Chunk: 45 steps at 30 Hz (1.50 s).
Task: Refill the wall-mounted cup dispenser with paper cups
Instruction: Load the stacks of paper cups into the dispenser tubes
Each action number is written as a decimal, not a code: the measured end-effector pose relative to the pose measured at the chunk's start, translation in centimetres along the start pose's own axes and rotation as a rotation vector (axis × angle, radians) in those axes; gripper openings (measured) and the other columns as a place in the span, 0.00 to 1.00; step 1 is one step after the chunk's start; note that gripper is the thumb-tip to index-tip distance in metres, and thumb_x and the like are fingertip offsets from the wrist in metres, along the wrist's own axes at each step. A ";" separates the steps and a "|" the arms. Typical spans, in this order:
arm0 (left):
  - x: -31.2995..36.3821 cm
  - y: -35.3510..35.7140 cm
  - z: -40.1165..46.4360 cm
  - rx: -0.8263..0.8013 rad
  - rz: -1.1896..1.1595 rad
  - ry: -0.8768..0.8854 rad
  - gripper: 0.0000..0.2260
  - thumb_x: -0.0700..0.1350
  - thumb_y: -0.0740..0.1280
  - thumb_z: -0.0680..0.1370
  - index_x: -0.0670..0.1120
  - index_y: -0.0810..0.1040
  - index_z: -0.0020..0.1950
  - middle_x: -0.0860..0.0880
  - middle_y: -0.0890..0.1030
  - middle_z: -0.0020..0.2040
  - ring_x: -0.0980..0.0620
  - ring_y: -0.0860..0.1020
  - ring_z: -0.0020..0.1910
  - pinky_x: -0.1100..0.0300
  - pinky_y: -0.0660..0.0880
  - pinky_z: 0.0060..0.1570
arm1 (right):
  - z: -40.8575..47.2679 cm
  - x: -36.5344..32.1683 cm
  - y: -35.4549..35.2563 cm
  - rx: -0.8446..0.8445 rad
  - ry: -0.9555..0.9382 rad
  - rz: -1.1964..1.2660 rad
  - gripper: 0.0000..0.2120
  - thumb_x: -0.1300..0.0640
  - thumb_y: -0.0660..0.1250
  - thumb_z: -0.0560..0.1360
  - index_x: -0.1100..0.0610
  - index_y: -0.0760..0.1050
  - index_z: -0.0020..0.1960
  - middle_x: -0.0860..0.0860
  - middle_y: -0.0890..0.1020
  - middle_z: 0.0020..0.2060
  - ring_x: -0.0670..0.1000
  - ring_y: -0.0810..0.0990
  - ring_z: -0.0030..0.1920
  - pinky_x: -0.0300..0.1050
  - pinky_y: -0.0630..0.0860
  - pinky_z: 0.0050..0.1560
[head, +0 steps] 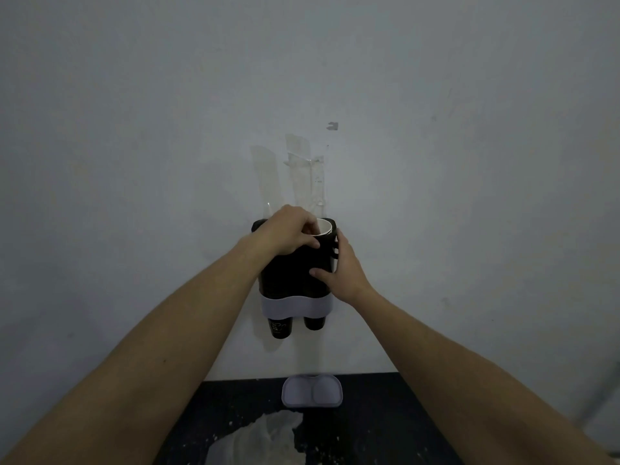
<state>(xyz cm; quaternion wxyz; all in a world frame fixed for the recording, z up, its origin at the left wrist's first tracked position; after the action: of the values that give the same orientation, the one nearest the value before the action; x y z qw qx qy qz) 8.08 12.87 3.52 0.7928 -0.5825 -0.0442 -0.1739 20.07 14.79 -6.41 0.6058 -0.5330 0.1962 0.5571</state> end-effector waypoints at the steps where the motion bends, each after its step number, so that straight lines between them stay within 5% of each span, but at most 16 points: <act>1: 0.0 0.0 0.2 -0.019 0.015 -0.002 0.10 0.48 0.79 0.69 0.49 0.86 0.48 0.51 0.84 0.42 0.51 0.81 0.45 0.57 0.75 0.49 | 0.0 0.1 0.0 0.000 -0.001 0.003 0.44 0.61 0.78 0.71 0.51 0.57 0.79 0.53 0.70 0.70 0.55 0.71 0.70 0.56 0.71 0.71; 9: 0.0 0.6 0.4 -0.137 0.028 0.028 0.07 0.49 0.74 0.75 0.51 0.86 0.51 0.55 0.81 0.41 0.51 0.80 0.47 0.60 0.71 0.46 | 0.0 0.5 0.1 -0.004 0.014 0.002 0.46 0.58 0.77 0.72 0.51 0.53 0.81 0.52 0.68 0.73 0.55 0.70 0.72 0.55 0.71 0.72; 13: 0.2 0.5 0.1 -0.100 0.018 0.065 0.14 0.49 0.76 0.72 0.49 0.83 0.56 0.53 0.82 0.46 0.52 0.79 0.48 0.57 0.75 0.52 | 0.0 0.5 0.2 -0.001 0.009 0.002 0.45 0.58 0.77 0.72 0.50 0.54 0.80 0.52 0.68 0.72 0.54 0.70 0.71 0.50 0.70 0.71; 19: 0.0 0.3 0.7 -0.111 0.070 0.037 0.11 0.48 0.79 0.68 0.50 0.84 0.48 0.53 0.81 0.42 0.51 0.81 0.46 0.52 0.78 0.52 | -0.1 0.6 0.2 0.001 0.015 0.004 0.45 0.58 0.77 0.73 0.50 0.54 0.80 0.52 0.68 0.72 0.54 0.70 0.72 0.53 0.71 0.72; 25: 0.0 0.9 1.5 -0.237 0.110 0.042 0.08 0.50 0.76 0.73 0.51 0.86 0.51 0.57 0.81 0.39 0.53 0.80 0.44 0.59 0.73 0.44 | 0.0 0.8 0.2 -0.001 0.011 0.006 0.45 0.58 0.77 0.73 0.50 0.54 0.81 0.52 0.68 0.73 0.54 0.69 0.72 0.50 0.70 0.71; 31: -0.2 1.5 1.5 -0.329 0.090 0.041 0.04 0.50 0.73 0.75 0.58 0.81 0.42 0.60 0.81 0.39 0.59 0.78 0.41 0.61 0.71 0.41 | 0.1 0.9 0.3 -0.005 0.003 0.013 0.44 0.58 0.77 0.73 0.49 0.55 0.80 0.51 0.68 0.73 0.54 0.69 0.72 0.53 0.71 0.72; 35: -0.1 1.6 1.2 -0.271 0.091 0.080 0.01 0.50 0.72 0.76 0.54 0.83 0.45 0.60 0.80 0.38 0.53 0.79 0.44 0.60 0.70 0.41 | 0.1 1.0 0.2 -0.006 -0.003 -0.001 0.44 0.56 0.78 0.72 0.49 0.55 0.80 0.52 0.68 0.73 0.55 0.70 0.72 0.54 0.71 0.71; 38: -0.4 1.4 0.5 -0.187 0.066 0.090 0.11 0.53 0.71 0.76 0.52 0.83 0.56 0.56 0.83 0.49 0.52 0.79 0.52 0.56 0.73 0.53 | 0.0 1.2 0.3 -0.007 0.024 0.005 0.45 0.54 0.78 0.72 0.50 0.54 0.81 0.53 0.68 0.73 0.55 0.70 0.72 0.54 0.72 0.71; 41: -0.8 0.0 -0.5 -0.017 -0.098 0.097 0.17 0.56 0.69 0.77 0.50 0.80 0.63 0.53 0.82 0.58 0.53 0.78 0.57 0.57 0.72 0.59 | -0.3 1.4 0.7 -0.012 0.048 0.010 0.47 0.54 0.78 0.72 0.52 0.53 0.81 0.54 0.69 0.72 0.56 0.70 0.72 0.56 0.71 0.71; 45: -2.3 -2.4 -2.0 0.260 -0.252 0.090 0.12 0.48 0.69 0.79 0.47 0.81 0.61 0.50 0.79 0.58 0.55 0.76 0.58 0.66 0.68 0.58 | -0.9 2.2 1.3 -0.020 0.078 0.008 0.46 0.57 0.79 0.70 0.54 0.55 0.80 0.55 0.70 0.72 0.57 0.70 0.72 0.57 0.71 0.71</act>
<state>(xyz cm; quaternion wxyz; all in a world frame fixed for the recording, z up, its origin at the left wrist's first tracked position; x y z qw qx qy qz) 4.83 10.86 4.46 0.8346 -0.4564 -0.1033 -0.2904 19.93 14.80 -9.09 0.5901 -0.5596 0.2164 0.5401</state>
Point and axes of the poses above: each hand's wrist, its own z-axis towards the middle knuckle, its own y-axis out of the palm, x = y × z, the point moved 8 cm from there along z, towards the middle knuckle
